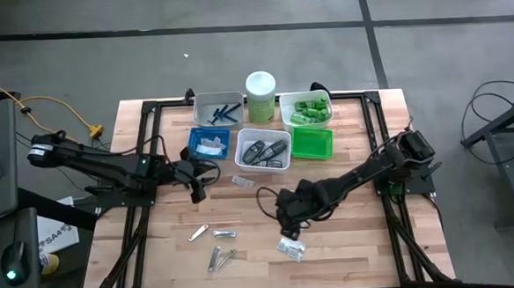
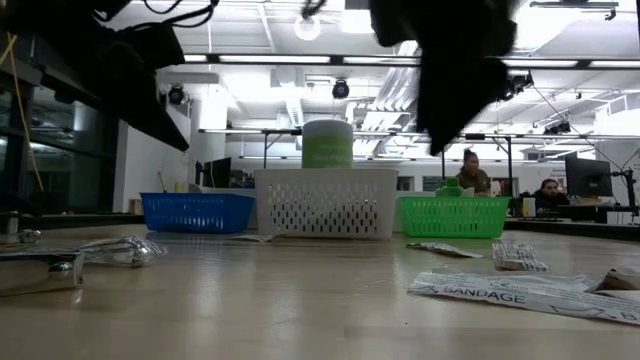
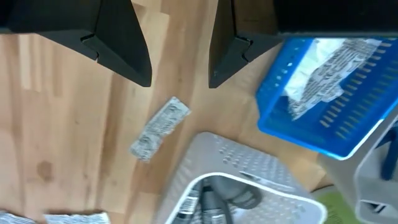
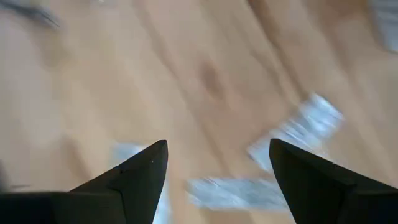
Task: Pick & Place Travel size toiletries
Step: Put the white bandage into the blue bin
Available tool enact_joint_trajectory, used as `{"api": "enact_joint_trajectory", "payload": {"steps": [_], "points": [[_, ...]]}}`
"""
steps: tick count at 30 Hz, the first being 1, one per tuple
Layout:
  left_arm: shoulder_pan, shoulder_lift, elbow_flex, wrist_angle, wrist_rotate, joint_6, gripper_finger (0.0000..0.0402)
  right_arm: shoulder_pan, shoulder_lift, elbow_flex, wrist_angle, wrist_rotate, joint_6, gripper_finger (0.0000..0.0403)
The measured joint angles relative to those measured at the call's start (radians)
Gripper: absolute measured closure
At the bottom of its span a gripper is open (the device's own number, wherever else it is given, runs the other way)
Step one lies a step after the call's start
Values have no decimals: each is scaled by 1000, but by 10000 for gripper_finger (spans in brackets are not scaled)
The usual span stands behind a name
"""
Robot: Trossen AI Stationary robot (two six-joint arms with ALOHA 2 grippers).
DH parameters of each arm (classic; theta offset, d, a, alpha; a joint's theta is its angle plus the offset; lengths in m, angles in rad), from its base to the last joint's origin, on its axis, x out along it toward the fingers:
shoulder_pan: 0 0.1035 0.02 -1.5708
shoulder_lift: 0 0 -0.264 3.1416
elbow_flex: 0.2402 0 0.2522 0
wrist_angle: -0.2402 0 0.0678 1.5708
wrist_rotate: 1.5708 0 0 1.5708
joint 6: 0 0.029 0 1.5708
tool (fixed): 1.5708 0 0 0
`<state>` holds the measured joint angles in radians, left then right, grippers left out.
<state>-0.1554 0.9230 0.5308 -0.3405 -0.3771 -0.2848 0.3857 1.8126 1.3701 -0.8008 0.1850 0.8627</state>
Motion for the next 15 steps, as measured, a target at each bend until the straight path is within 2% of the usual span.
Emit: {"api": "enact_joint_trajectory", "payload": {"steps": [3, 5, 11, 15], "points": [[-30, 0, 0, 0, 0, -2, 242, 20, 0, -9, -108, 73, -63, 128], [-51, 0, 0, 0, 0, -17, 242, 21, 0, -43, -83, 106, -102, 128], [-143, 4, -5, -5, -15, -82, 242, -23, 1, -174, 87, 59, -303, 128], [-211, 4, -5, -7, -68, -115, 242, -87, 2, -196, 86, -2, -430, 128]]}}
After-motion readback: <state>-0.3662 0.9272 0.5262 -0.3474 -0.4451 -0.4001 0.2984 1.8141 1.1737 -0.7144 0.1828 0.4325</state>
